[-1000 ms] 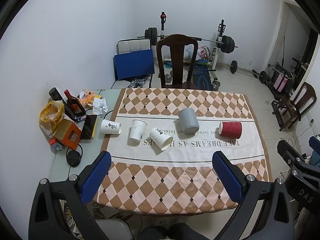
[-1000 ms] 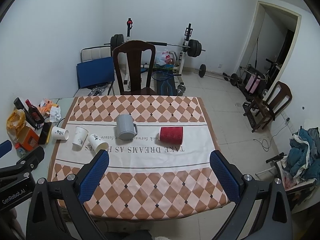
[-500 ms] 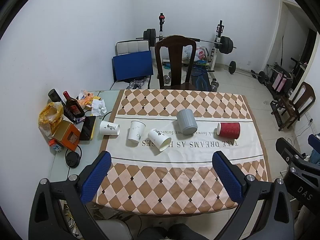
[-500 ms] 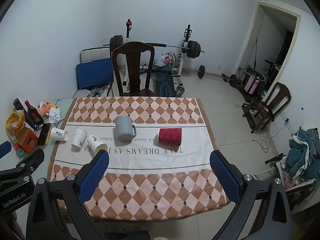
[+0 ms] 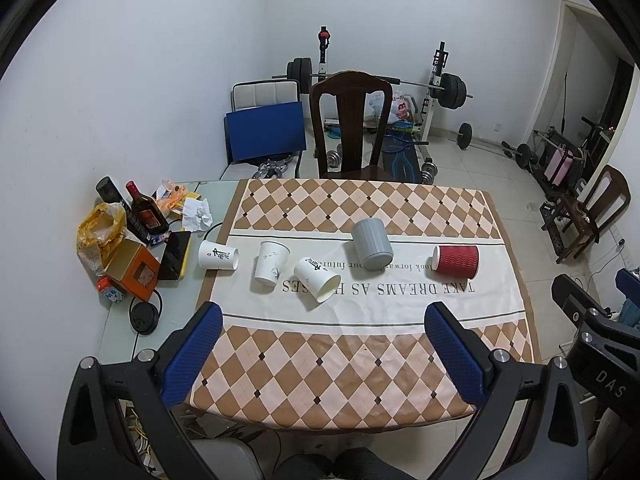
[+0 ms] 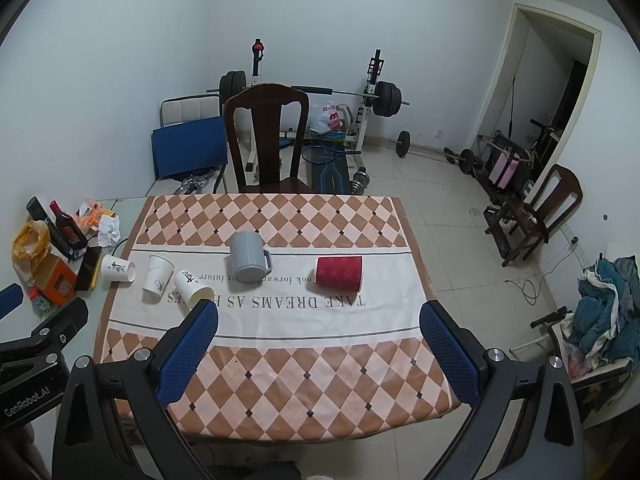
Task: Flip cup upside down
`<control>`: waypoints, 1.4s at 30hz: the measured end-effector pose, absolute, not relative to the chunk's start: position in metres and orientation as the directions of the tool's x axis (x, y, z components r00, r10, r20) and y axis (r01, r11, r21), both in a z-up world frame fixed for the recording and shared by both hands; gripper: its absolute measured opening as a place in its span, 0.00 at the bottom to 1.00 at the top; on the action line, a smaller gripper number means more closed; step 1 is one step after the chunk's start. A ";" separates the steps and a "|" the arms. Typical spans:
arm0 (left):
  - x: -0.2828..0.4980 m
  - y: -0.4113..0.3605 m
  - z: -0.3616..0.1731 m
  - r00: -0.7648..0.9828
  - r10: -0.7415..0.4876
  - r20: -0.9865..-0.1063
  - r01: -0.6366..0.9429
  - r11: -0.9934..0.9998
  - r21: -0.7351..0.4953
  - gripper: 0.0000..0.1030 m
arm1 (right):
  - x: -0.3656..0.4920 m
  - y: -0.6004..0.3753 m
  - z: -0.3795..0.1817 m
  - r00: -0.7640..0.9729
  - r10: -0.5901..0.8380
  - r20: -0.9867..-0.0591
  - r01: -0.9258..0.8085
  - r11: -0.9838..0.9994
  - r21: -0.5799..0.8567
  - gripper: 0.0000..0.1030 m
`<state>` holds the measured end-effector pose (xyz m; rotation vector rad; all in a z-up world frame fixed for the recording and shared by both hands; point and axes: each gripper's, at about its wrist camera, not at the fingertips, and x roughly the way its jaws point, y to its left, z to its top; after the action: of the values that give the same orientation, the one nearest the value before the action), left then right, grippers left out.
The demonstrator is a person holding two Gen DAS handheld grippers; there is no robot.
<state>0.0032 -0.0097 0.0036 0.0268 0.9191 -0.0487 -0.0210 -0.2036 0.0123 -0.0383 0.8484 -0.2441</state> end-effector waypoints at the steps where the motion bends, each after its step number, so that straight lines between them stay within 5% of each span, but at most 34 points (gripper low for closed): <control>1: 0.003 -0.010 0.004 0.606 -0.031 -0.795 0.054 0.999 0.003 1.00 | -0.021 -0.204 0.012 0.635 -0.228 -0.738 0.198 0.972 -0.130 0.99; 26: 0.020 -0.003 -0.016 0.581 0.033 -0.813 -0.031 0.999 0.019 1.00 | -0.009 -0.209 -0.007 0.608 -0.181 -0.773 0.165 0.981 -0.101 0.99; 34: 0.054 0.043 -0.103 0.417 0.239 -0.877 -0.219 0.963 0.158 1.00 | 0.059 -0.185 -0.113 0.432 -0.096 -0.897 0.036 0.995 -0.089 0.99; 42: 0.088 0.112 -0.195 0.206 0.294 -0.933 -0.303 0.926 0.225 1.00 | 0.117 -0.131 -0.259 0.167 -0.059 -0.984 -0.023 0.998 -0.064 0.99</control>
<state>0.0883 0.1118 -0.1953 -0.0075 1.2984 0.4161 0.1172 -0.1312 -0.2592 -0.0695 1.4029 -0.0259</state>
